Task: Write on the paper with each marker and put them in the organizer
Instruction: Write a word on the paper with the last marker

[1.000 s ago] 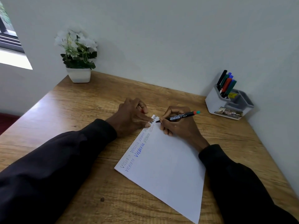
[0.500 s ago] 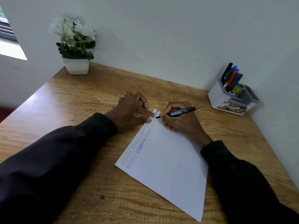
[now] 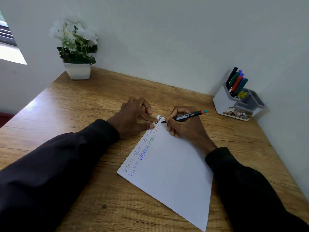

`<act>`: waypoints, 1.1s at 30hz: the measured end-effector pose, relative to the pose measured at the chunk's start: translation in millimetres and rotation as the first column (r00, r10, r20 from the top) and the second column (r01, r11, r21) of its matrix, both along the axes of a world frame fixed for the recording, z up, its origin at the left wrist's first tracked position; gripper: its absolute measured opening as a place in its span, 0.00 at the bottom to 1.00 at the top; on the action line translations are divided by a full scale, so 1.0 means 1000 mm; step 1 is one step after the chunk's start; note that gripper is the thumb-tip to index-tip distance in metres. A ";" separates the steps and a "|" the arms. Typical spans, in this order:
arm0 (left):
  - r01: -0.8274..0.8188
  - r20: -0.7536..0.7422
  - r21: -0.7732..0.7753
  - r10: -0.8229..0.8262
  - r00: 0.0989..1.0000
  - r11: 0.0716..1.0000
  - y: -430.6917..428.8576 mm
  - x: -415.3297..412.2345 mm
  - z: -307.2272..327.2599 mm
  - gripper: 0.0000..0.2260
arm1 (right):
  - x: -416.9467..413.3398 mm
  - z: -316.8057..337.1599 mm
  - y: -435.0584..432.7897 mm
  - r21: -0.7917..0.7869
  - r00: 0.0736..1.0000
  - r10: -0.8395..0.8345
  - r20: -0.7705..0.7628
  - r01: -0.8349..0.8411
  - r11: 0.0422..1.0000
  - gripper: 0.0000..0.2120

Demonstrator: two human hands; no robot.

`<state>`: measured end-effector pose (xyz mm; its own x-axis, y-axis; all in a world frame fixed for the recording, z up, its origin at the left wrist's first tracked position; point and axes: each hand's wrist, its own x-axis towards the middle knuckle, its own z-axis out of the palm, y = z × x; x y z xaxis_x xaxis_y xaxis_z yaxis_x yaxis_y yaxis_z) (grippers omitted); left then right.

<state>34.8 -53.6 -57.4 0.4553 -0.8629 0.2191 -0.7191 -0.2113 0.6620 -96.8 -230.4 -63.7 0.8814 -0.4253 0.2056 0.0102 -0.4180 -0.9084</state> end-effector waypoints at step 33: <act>0.001 0.031 -0.010 -0.001 1.000 1.000 -0.001 0.003 -0.004 0.11 | 0.004 0.002 0.002 0.015 0.996 -0.084 -0.044 0.084 0.996 0.10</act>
<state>38.1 -55.0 -61.3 0.4473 -0.8612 0.2414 -0.7395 -0.2043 0.6414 -92.8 -228.7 -61.6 0.8504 -0.5012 0.1603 -0.0638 -0.4005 -0.9141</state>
